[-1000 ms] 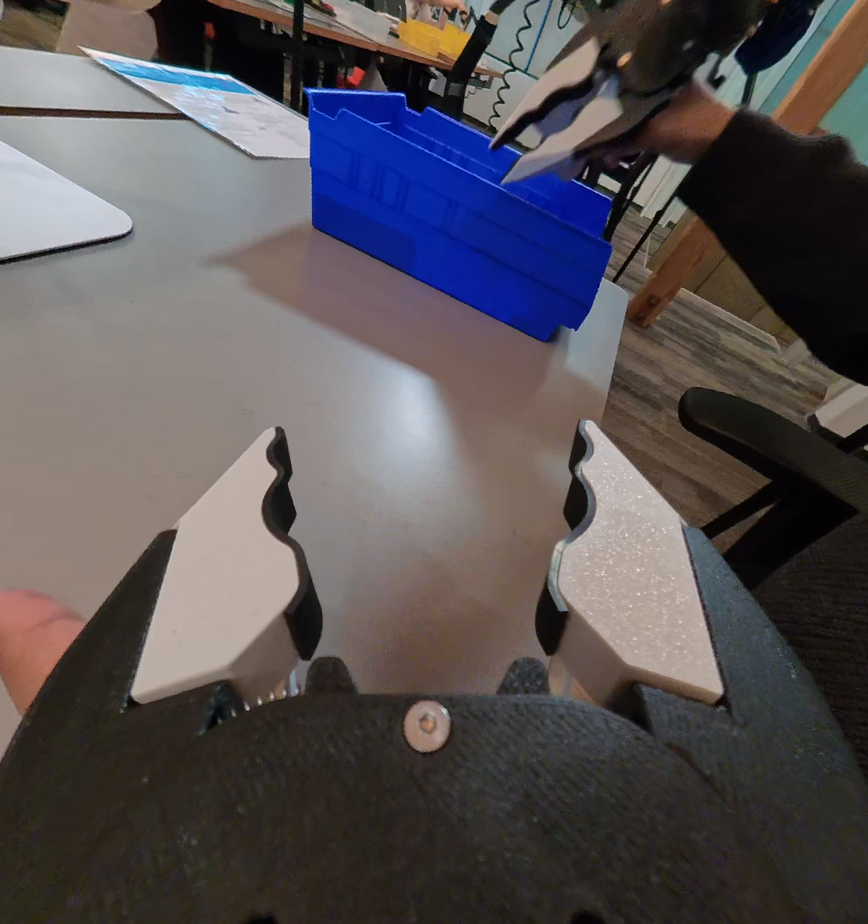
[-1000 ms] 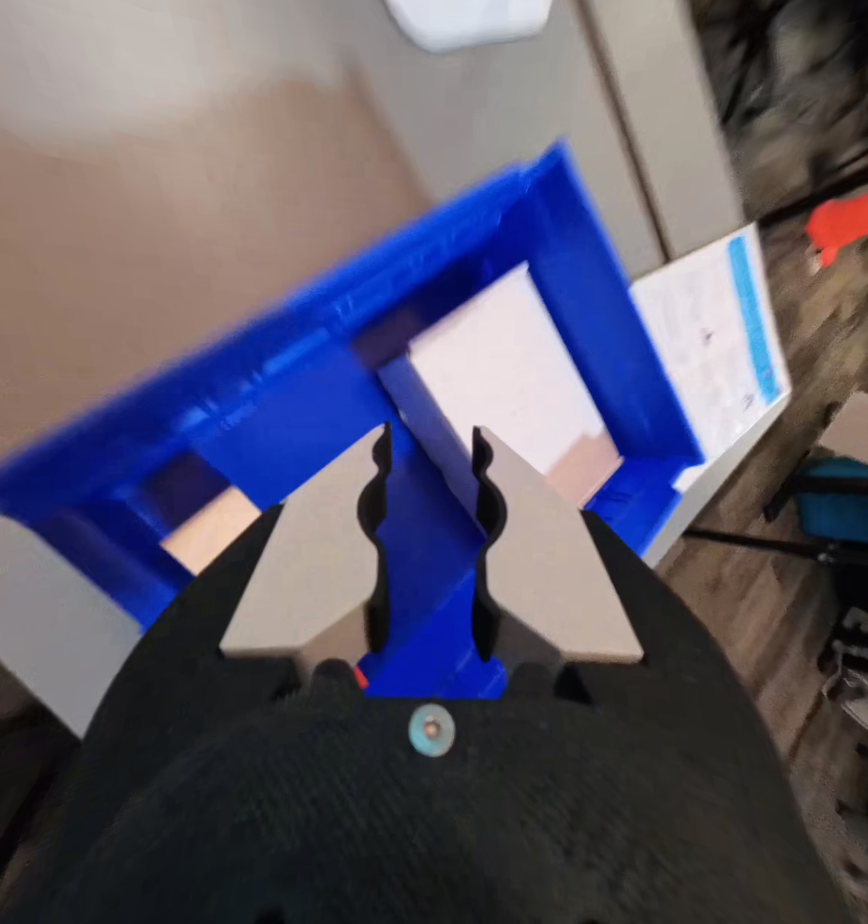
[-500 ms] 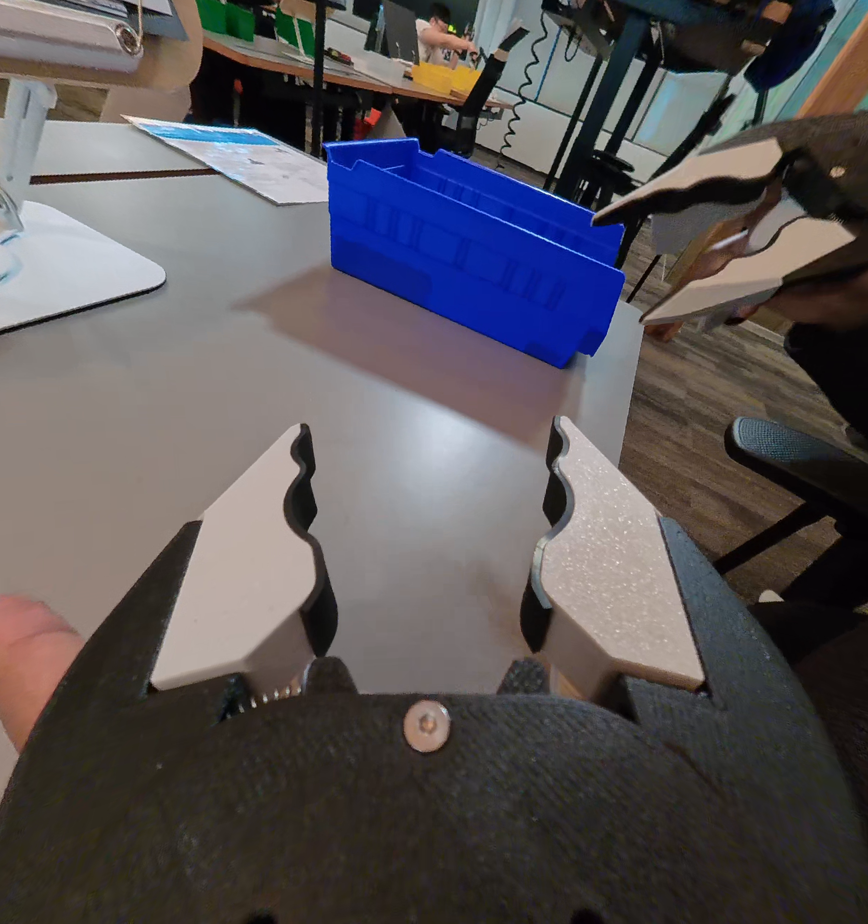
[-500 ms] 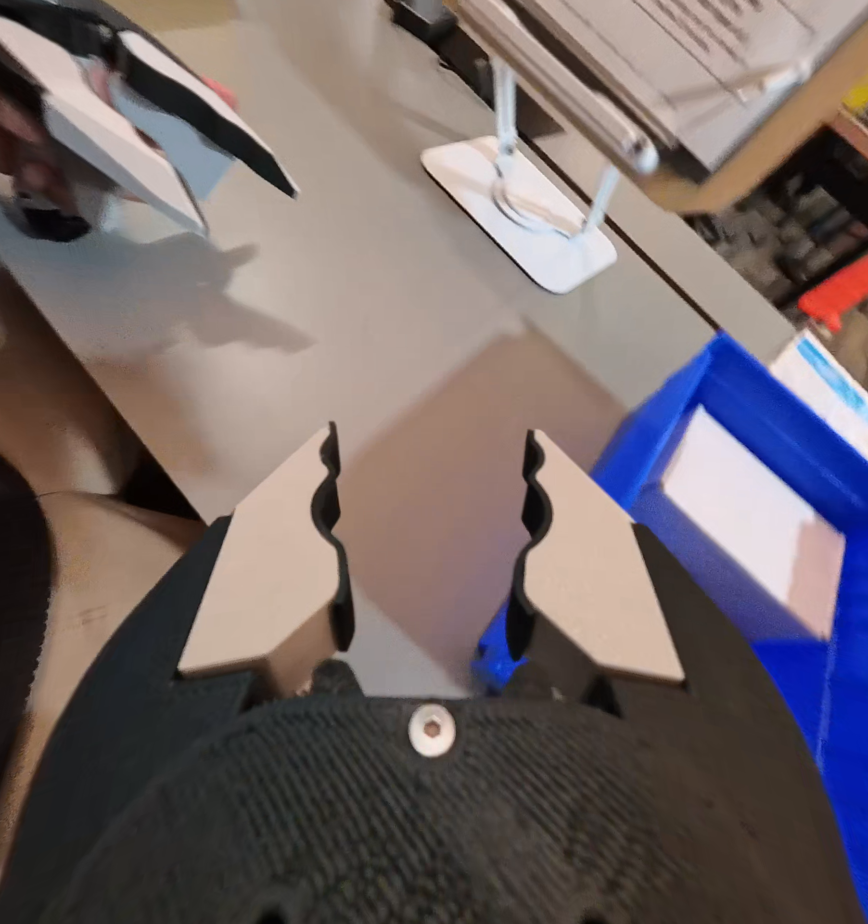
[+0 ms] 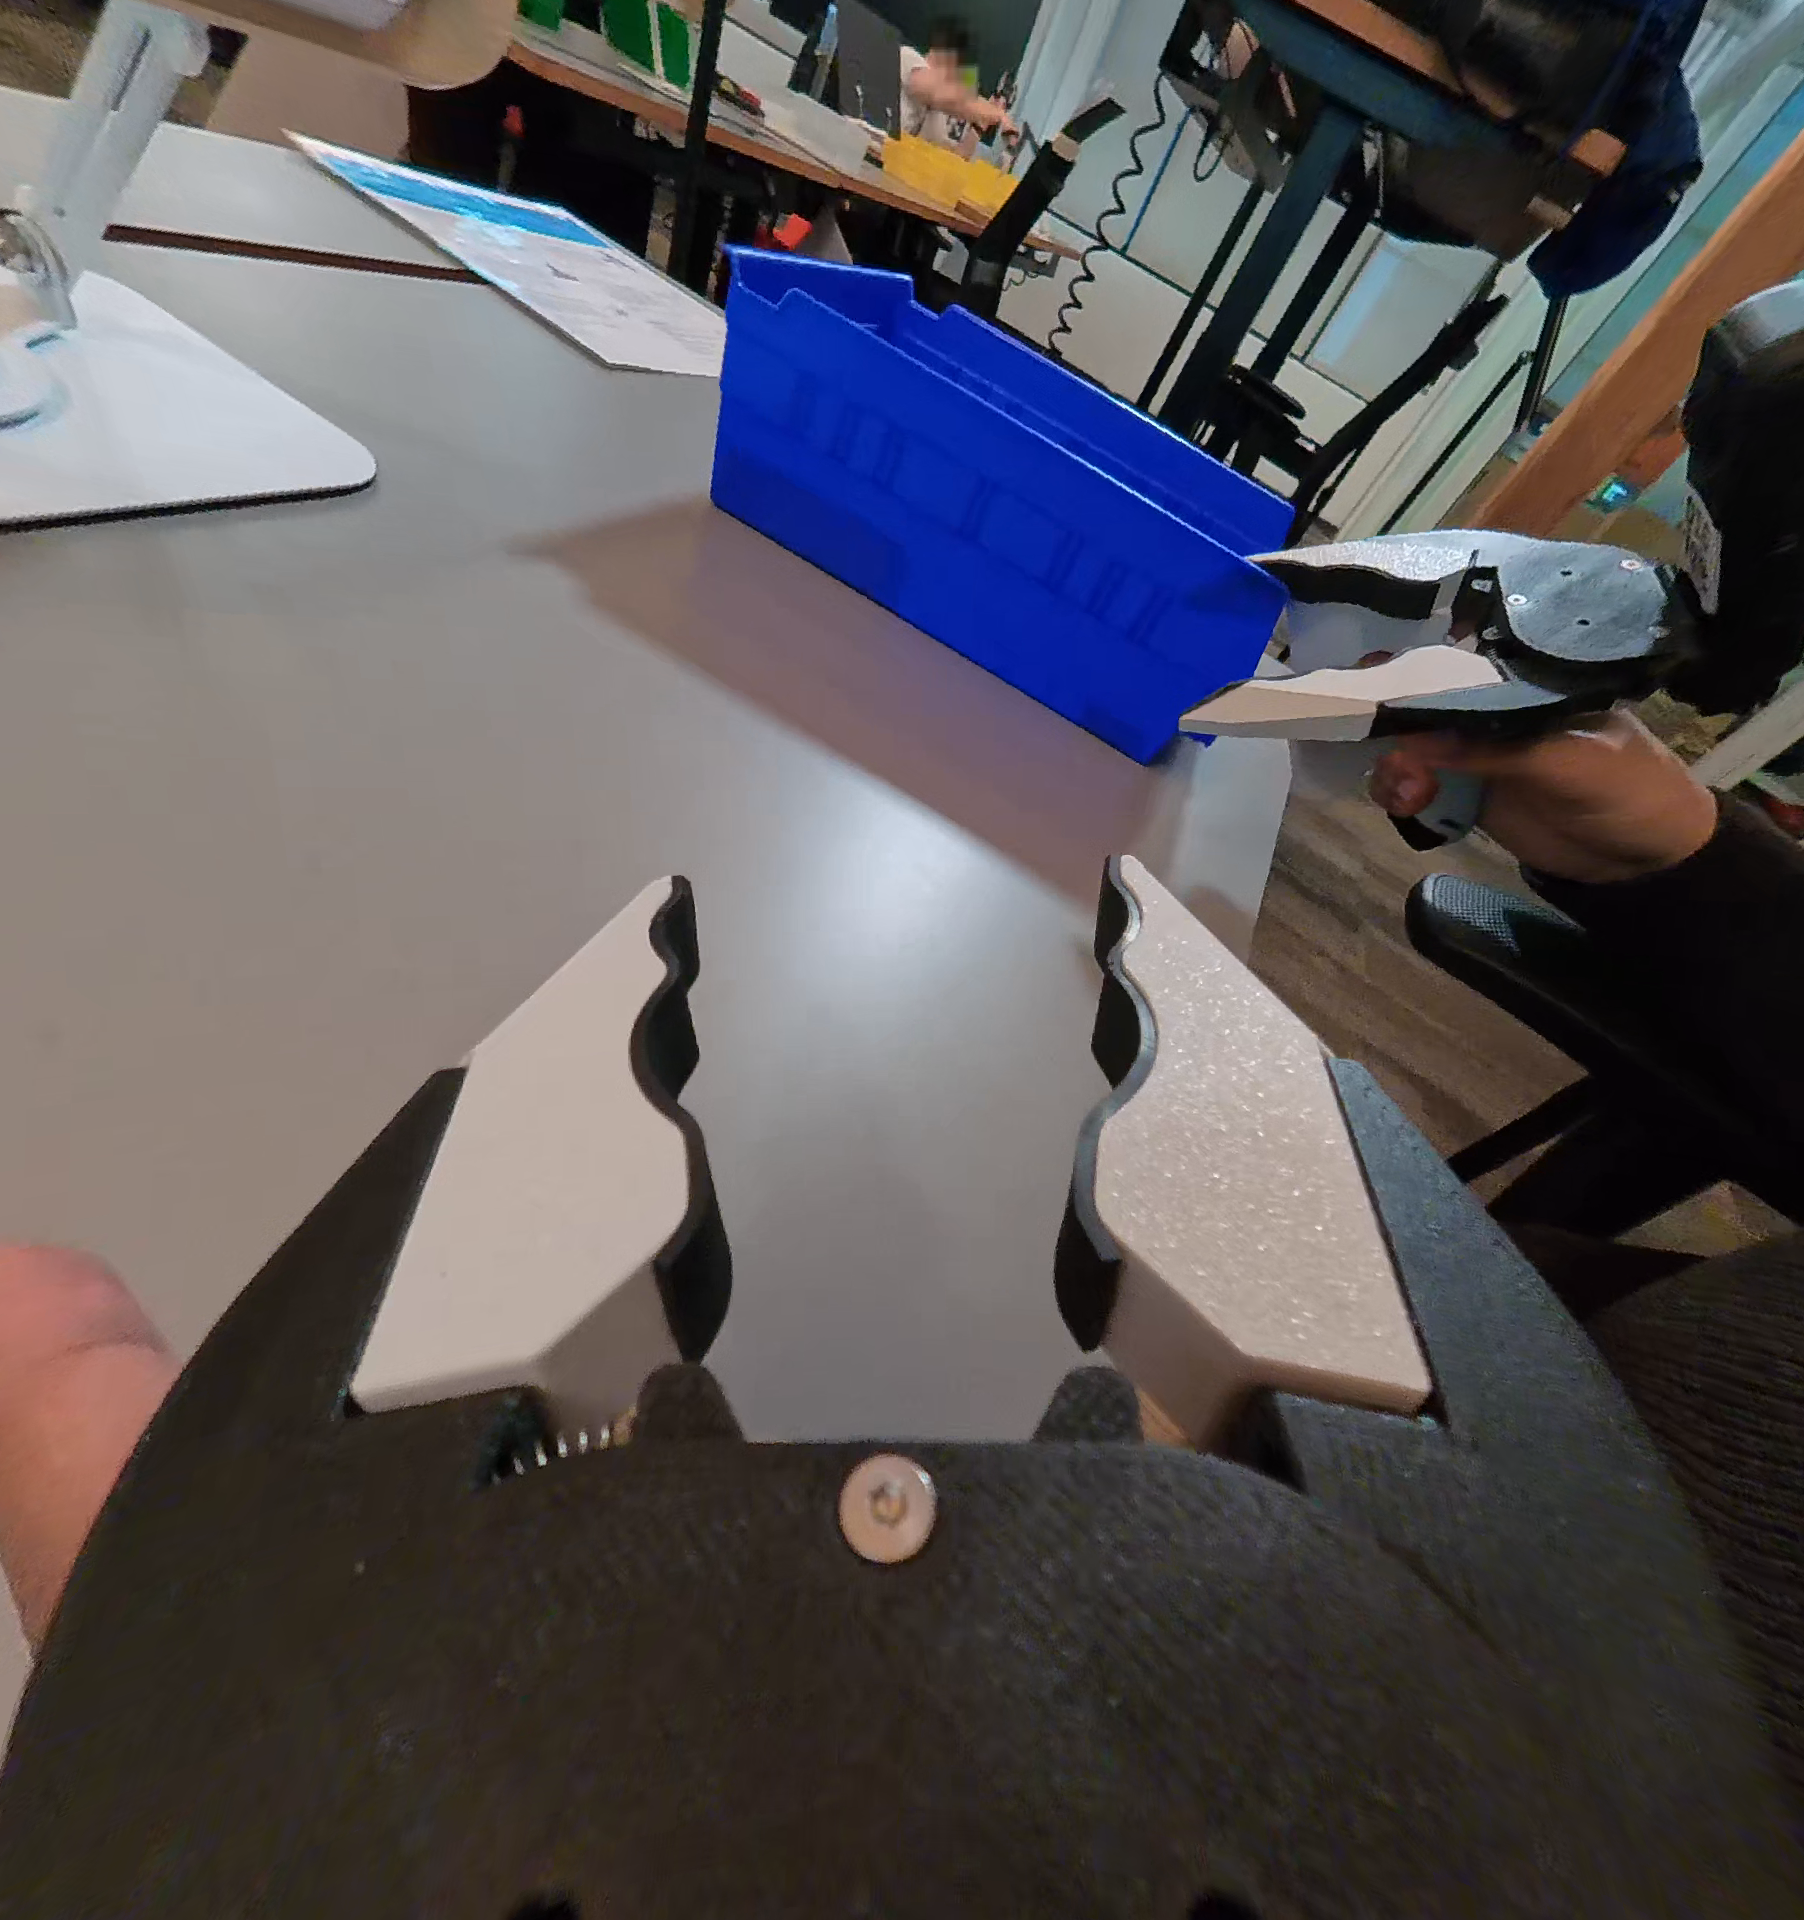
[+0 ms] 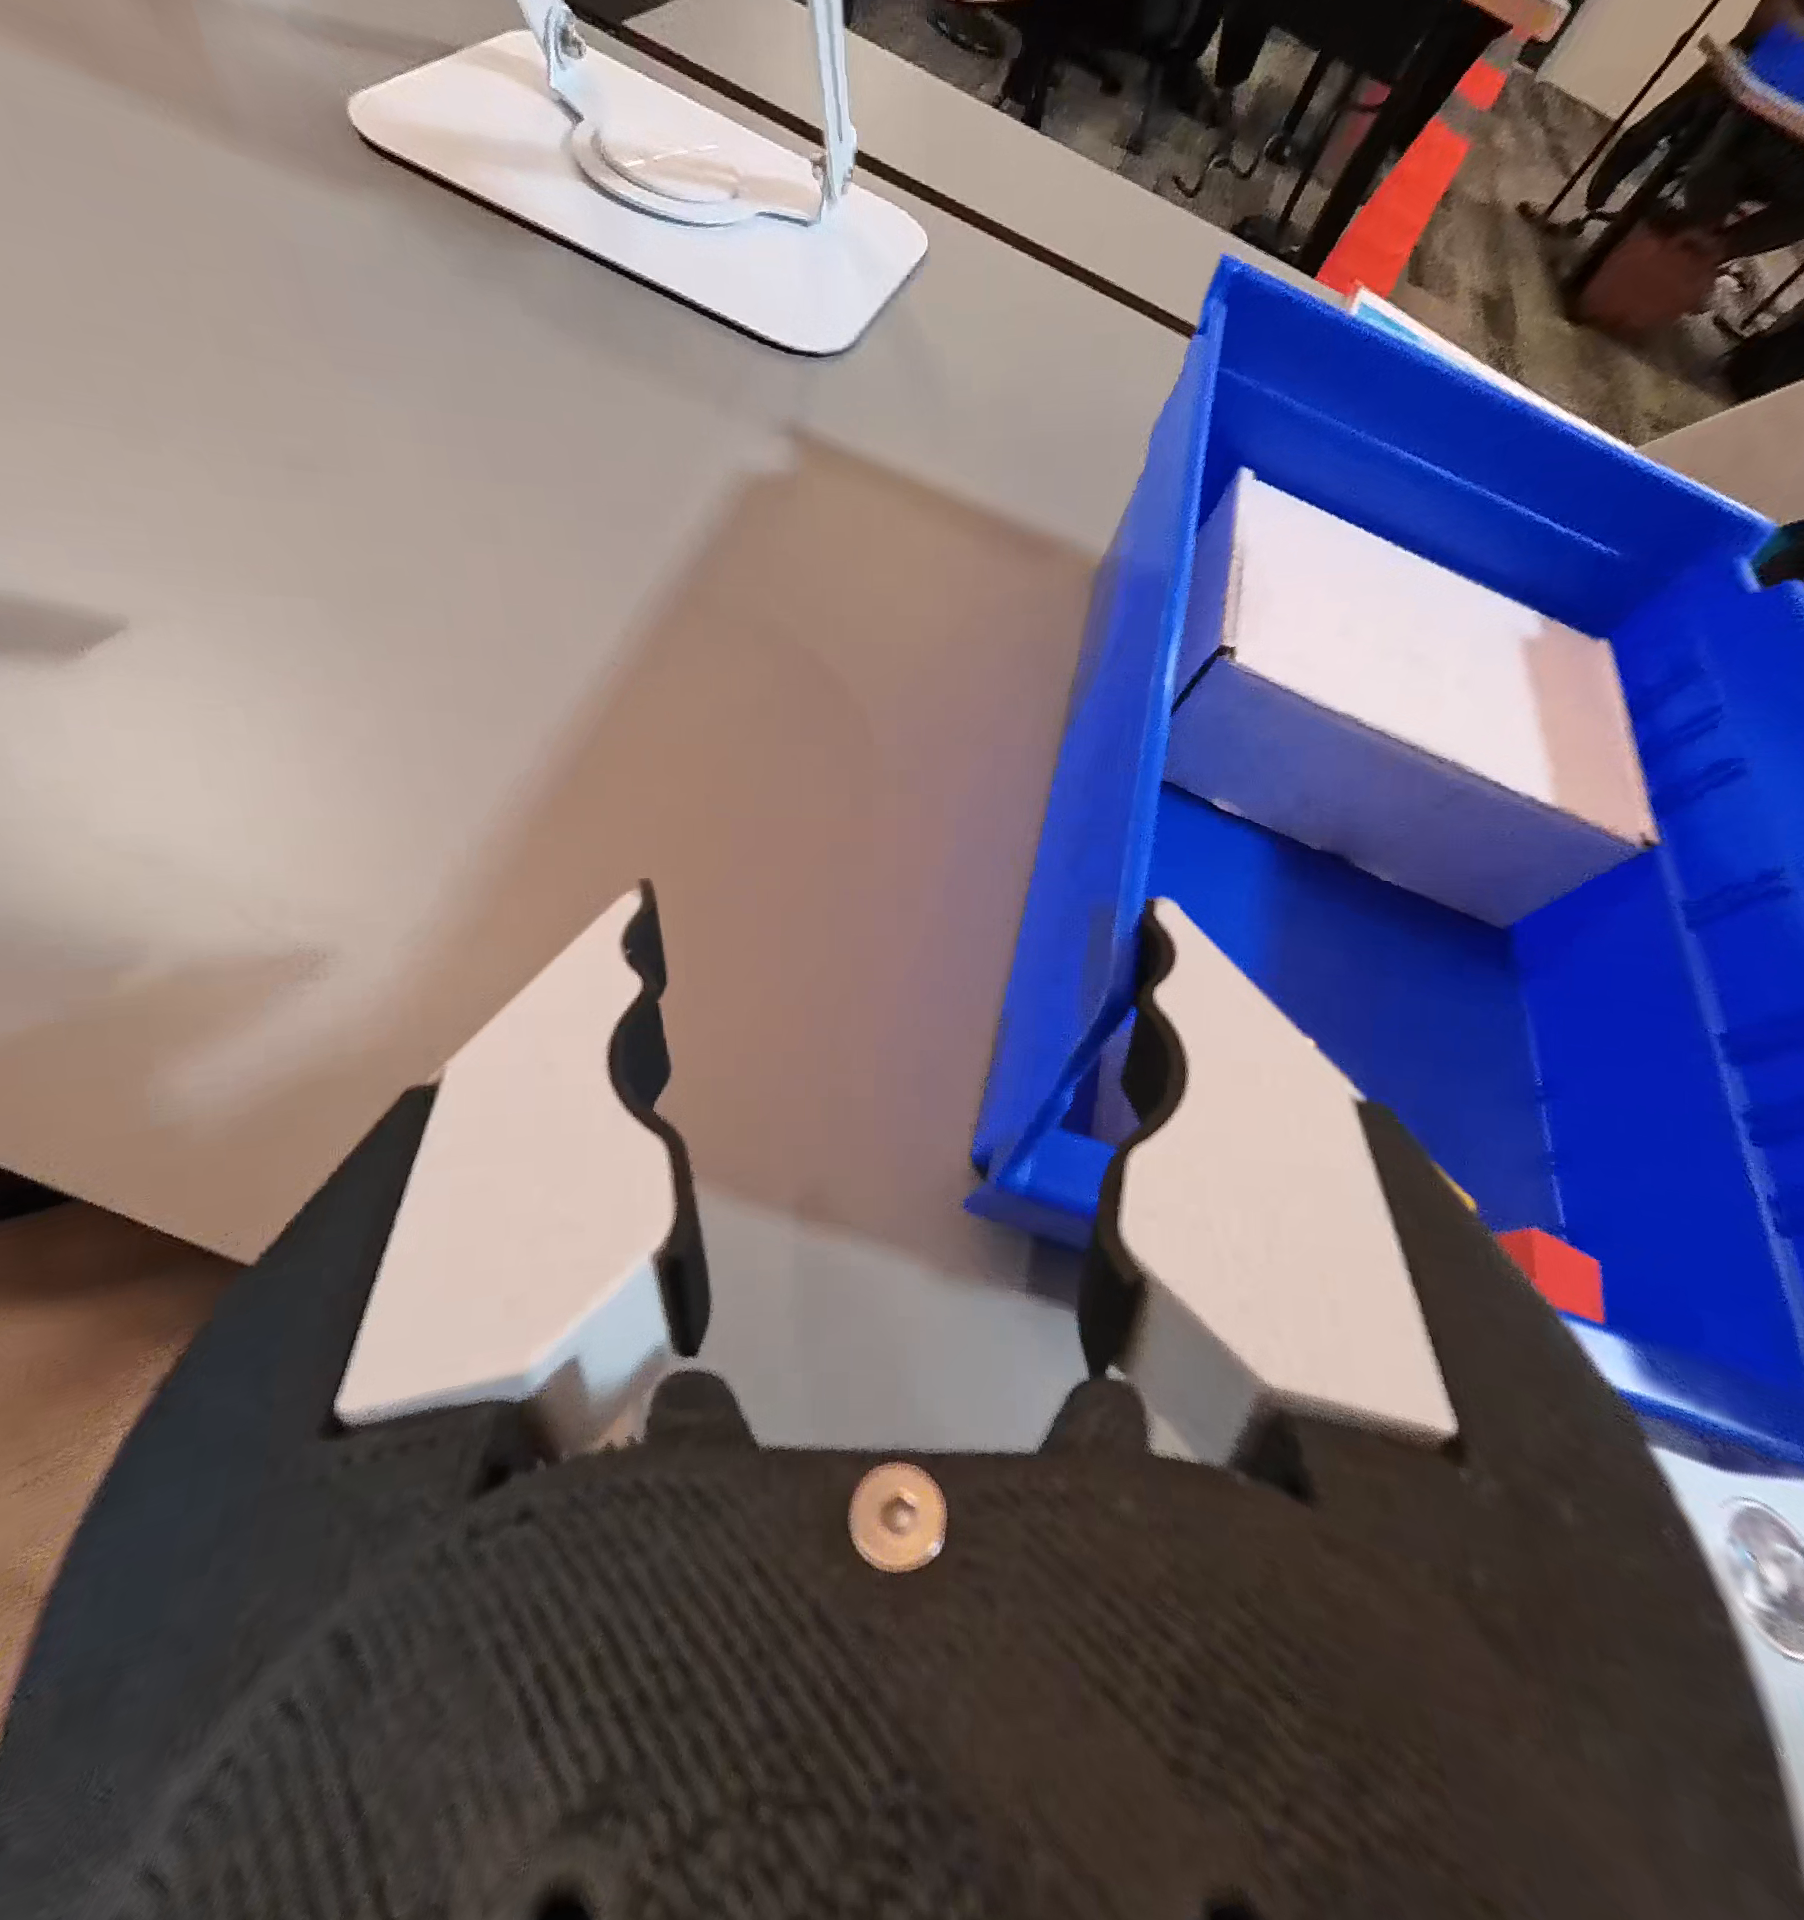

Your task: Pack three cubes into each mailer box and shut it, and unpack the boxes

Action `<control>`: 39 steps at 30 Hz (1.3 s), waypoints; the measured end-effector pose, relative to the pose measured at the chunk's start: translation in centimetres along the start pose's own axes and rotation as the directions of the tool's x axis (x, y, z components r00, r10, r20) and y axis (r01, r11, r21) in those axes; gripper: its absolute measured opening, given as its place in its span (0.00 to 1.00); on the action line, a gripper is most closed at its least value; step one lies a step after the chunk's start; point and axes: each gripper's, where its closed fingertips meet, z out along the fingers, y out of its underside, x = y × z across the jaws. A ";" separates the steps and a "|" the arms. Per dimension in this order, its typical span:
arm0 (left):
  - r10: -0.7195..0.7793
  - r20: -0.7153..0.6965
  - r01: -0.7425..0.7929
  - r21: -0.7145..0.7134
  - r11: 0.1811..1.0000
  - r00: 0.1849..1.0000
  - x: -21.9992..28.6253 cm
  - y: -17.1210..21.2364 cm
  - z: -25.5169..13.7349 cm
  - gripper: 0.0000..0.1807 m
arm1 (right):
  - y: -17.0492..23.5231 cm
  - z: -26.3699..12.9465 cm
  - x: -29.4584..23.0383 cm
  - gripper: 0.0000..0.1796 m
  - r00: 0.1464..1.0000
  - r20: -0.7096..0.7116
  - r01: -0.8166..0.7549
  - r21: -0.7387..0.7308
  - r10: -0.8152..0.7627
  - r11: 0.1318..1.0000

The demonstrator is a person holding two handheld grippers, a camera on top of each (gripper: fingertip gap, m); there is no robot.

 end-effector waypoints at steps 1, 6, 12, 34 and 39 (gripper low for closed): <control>-0.005 0.003 0.005 0.002 1.000 1.000 -0.1 0.0 -0.2 0.43 | -0.2 0.1 -0.3 0.51 1.000 0.012 -0.007 0.009 0.007 1.000; -0.006 0.041 0.004 0.045 0.999 0.999 -0.6 -1.1 -0.4 0.40 | -0.5 0.0 -1.4 0.53 0.999 0.053 -0.011 0.027 0.009 1.000; -0.048 0.067 0.039 0.129 0.991 0.997 -1.4 -2.1 -1.1 0.31 | -1.6 1.0 -3.0 0.52 0.999 0.047 0.007 0.048 -0.010 0.999; -0.032 0.134 0.021 0.085 0.996 0.991 -2.9 -1.5 -1.6 0.19 | -7.8 -3.7 -7.7 0.37 0.983 0.015 0.159 0.441 -0.185 0.883; -0.042 0.189 0.028 0.078 0.997 0.981 -3.9 -1.1 -2.3 0.18 | -7.8 -1.8 -12.6 0.41 0.947 0.122 0.226 0.397 -0.296 0.889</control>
